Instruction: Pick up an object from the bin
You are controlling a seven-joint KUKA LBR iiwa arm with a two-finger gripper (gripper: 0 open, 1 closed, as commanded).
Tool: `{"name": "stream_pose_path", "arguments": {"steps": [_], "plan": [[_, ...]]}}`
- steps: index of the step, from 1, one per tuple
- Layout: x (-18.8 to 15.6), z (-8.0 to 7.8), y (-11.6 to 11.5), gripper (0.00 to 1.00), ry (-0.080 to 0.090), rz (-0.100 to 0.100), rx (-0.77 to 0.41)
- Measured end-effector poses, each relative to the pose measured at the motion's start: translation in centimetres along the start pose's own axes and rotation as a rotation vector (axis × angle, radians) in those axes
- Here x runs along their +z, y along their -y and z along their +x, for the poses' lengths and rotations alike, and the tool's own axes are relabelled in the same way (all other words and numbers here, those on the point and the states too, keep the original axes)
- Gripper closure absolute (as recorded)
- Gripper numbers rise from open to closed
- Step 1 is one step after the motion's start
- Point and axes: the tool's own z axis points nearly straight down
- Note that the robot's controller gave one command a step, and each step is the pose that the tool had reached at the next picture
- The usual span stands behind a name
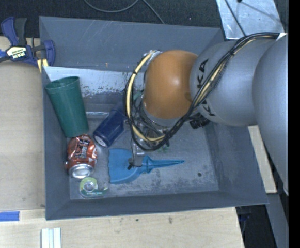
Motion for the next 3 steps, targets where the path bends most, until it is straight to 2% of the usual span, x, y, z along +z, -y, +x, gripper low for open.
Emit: {"name": "stream_pose_path", "arguments": {"steps": [1, 2, 3], "plan": [[-0.4, -0.2, 0.0, 0.0, 0.008, -0.002, 0.002], [0.5, 0.8, 2.0, 0.0, 0.011, -0.004, -0.06], [3.4, 1.1, 5.2, 0.0, 0.01, 0.0, -0.214]]}}
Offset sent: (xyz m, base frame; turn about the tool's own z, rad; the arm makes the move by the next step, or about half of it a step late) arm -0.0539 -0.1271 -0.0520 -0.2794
